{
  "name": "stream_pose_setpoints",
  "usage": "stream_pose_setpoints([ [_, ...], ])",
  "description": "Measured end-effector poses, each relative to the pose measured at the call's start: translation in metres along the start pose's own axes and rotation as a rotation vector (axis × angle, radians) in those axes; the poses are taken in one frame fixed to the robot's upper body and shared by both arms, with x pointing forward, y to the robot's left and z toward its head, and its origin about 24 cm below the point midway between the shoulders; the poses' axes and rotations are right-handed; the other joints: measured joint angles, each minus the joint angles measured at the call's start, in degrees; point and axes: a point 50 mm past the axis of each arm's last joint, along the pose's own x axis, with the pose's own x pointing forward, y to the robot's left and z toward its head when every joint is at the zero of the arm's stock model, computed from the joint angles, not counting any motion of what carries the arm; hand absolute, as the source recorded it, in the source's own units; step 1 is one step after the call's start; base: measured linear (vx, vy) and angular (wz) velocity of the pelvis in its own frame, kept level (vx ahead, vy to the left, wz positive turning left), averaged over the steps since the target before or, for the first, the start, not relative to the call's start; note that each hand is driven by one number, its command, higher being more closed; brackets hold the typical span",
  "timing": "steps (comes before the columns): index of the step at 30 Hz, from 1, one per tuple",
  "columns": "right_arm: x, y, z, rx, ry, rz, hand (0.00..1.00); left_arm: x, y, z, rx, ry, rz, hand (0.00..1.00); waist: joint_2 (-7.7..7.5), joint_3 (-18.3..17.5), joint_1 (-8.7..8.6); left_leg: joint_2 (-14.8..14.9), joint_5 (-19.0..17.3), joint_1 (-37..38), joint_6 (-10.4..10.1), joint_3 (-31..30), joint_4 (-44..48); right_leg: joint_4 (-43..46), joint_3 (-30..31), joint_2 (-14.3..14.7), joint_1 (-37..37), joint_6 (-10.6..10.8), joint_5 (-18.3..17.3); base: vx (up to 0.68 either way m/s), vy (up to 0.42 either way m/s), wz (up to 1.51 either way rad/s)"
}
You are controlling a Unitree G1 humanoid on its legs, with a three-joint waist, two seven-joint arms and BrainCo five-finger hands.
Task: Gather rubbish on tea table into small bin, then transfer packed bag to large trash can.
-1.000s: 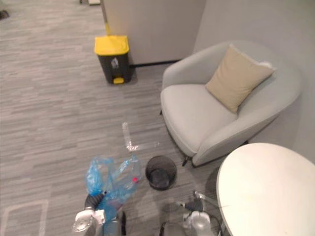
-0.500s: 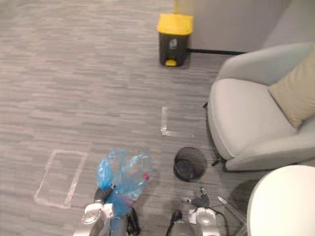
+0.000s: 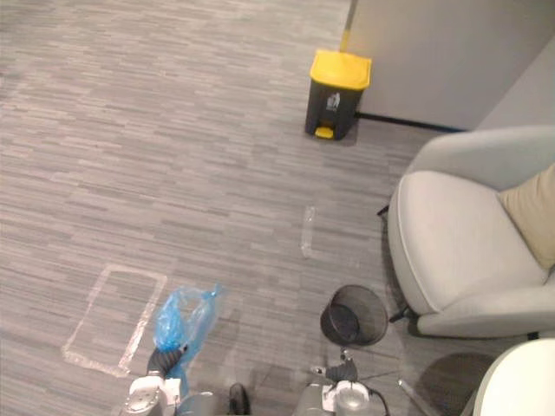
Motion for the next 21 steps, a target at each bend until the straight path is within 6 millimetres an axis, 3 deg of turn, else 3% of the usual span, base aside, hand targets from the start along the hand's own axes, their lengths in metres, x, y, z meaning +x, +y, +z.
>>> stream_pose_setpoints([
  [2, 0.001, -0.003, 0.002, -0.005, -0.005, -0.007, 0.0, 0.004, -0.001, 0.009, -0.001, -0.025, -0.004, 1.0, -0.22, 0.24, -0.86, 0.14, -0.18, 2.33, -1.11, -1.15, -1.27, -6.42, -4.14, 2.44, -1.88, -0.88, 0.84, 0.4, -0.09, 0.48],
  [4, 0.001, -0.005, 0.001, -0.003, -0.001, -0.012, 0.0, 0.006, -0.003, 0.012, -0.003, -0.036, -0.007, 1.0, -0.25, 0.29, -1.54, -0.13, -0.7, 5.09, -2.18, -2.3, -3.02, -13.93, -5.69, 4.51, -2.63, -1.72, 4.62, 0.47, -0.102, 0.47],
  [5, 0.001, -0.006, -0.001, 0.001, 0.001, -0.016, 0.0, 0.007, -0.003, 0.013, -0.002, -0.037, -0.008, 1.0, -0.29, 0.26, -2.01, -0.42, -1.48, 6.72, -3.56, -3.24, -3.68, -17.09, -5.38, 5.39, -2.69, -3.54, 9.3, 0.55, -0.114, 0.46],
  [6, 0.002, -0.012, 0.003, 0.004, -0.008, -0.034, 0.0, 0.006, -0.01, 0.01, -0.014, -0.023, -0.023, 1.0, 1.11, 0.17, -2.48, 1.06, -2.2, 8.06, -4.9, -4.56, -3.25, -15.94, -6.66, 5.97, -1.56, -6.62, 10.87, 0.65, -0.139, 0.51],
  [8, 0.003, -0.017, 0.006, 0.014, -0.022, -0.048, 0.0, 0.006, -0.018, 0.012, -0.019, -0.033, -0.048, 1.0, 2.45, 0.21, -2.23, 2.09, -0.78, 7.33, -7.4, -4.11, -0.57, -15.88, -8.06, 6.06, -0.04, -6.96, 8.46, 0.52, -0.123, 0.34],
  [9, 0.002, -0.018, 0.003, 0.022, -0.01, -0.054, 0.0, 0.005, -0.025, 0.012, -0.033, -0.03, -0.065, 1.0, 3.12, 0.52, -2.34, 3.13, 0.82, 6.28, -9.79, -3.25, 6.11, -17.0, -8.69, 6.48, 3.22, -6.7, 7.29, 0.5, -0.124, 0.21],
  [10, 0.002, -0.017, 0.001, 0.022, -0.006, -0.052, 0.0, 0.004, -0.027, 0.012, -0.041, -0.031, -0.069, 1.0, 3.12, 0.53, -2.32, 3.87, 1.89, 5.19, -10.27, -2.77, 11.01, -18.16, -8.75, 6.87, 5.39, -6.55, 6.93, 0.6, -0.127, 0.12],
  [11, 0.0, -0.016, 0.003, 0.029, -0.017, -0.049, 0.0, 0.002, -0.031, 0.01, -0.059, -0.028, -0.074, 1.0, 3.23, 0.83, -1.78, 6.71, 3.86, 1.25, -9.67, -1.68, 22.89, -21.1, -8.33, 7.68, 9.87, -6.5, 6.76, 0.54, -0.043, -0.24],
  [12, -0.002, -0.011, 0.009, 0.054, -0.052, -0.043, 0.0, -0.001, -0.035, 0.011, -0.082, -0.038, -0.087, 1.0, 2.94, 1.07, -1.01, 10.82, 1.48, -3.51, -7.07, 1.87, 34.84, -24.13, -7.08, 8.6, 14.66, -6.76, 6.57, 0.4, 0.002, -0.35],
  [14, 0.0, -0.011, 0.019, 0.065, -0.086, -0.045, 0.0, 0.0, -0.04, 0.015, -0.095, -0.051, -0.101, 1.0, 2.06, 0.97, 0.0, 12.65, -0.16, -8.58, -4.27, 3.74, 36.13, -26.47, -4.98, 8.39, 17.07, -6.73, 6.57, 0.3, 0.026, -0.57],
  [16, 0.001, -0.009, 0.025, 0.08, -0.101, -0.045, 0.0, 0.001, -0.041, 0.018, -0.108, -0.056, -0.098, 1.0, 1.89, 1.1, 1.71, 13.68, -0.85, -13.21, -4.32, 3.23, 28.71, -27.95, -1.9, 7.59, 18.55, -5.17, 5.77, 0.28, 0.12, -0.75],
  [18, 0.001, -0.009, 0.027, 0.097, -0.102, -0.056, 0.0, 0.002, -0.042, 0.018, -0.113, -0.054, -0.095, 1.0, 1.87, 1.61, 1.7, 13.09, 0.3, -15.39, -4.9, 0.18, 19.05, -27.66, -0.51, 6.42, 19.92, -2.56, 4.22, 0.28, 0.244, -0.44],
  [19, 0.0, -0.012, 0.021, 0.103, -0.086, -0.076, 0.0, 0.002, -0.042, 0.016, -0.115, -0.044, -0.095, 1.0, 2.35, 1.56, 1.66, 11.89, 4.41, -15.16, -6.12, -3.09, 9.09, -27.2, 0.83, 5.82, 20.31, -0.2, 2.78, 0.28, 0.314, -0.38],
  [20, 0.0, -0.017, 0.02, 0.093, -0.084, -0.088, 0.0, 0.001, -0.043, 0.015, -0.118, -0.04, -0.095, 1.0, 3.29, 1.38, 1.77, 11.87, 7.67, -14.69, -7.89, -4.7, 5.42, -26.86, 1.63, 6.12, 20.21, 0.77, 2.19, 0.28, 0.368, -0.6],
  [21, 0.001, -0.01, 0.012, 0.085, -0.042, -0.071, 0.0, 0.002, -0.04, 0.009, -0.109, -0.012, -0.085, 1.0, 2.26, 1.12, 2.33, 10.1, 11.7, -12.78, -8.54, -4.13, 3.96, -27.08, 4.53, 4.83, 20.55, 2.05, 1.49, 0.3, 0.34, -0.49],
])
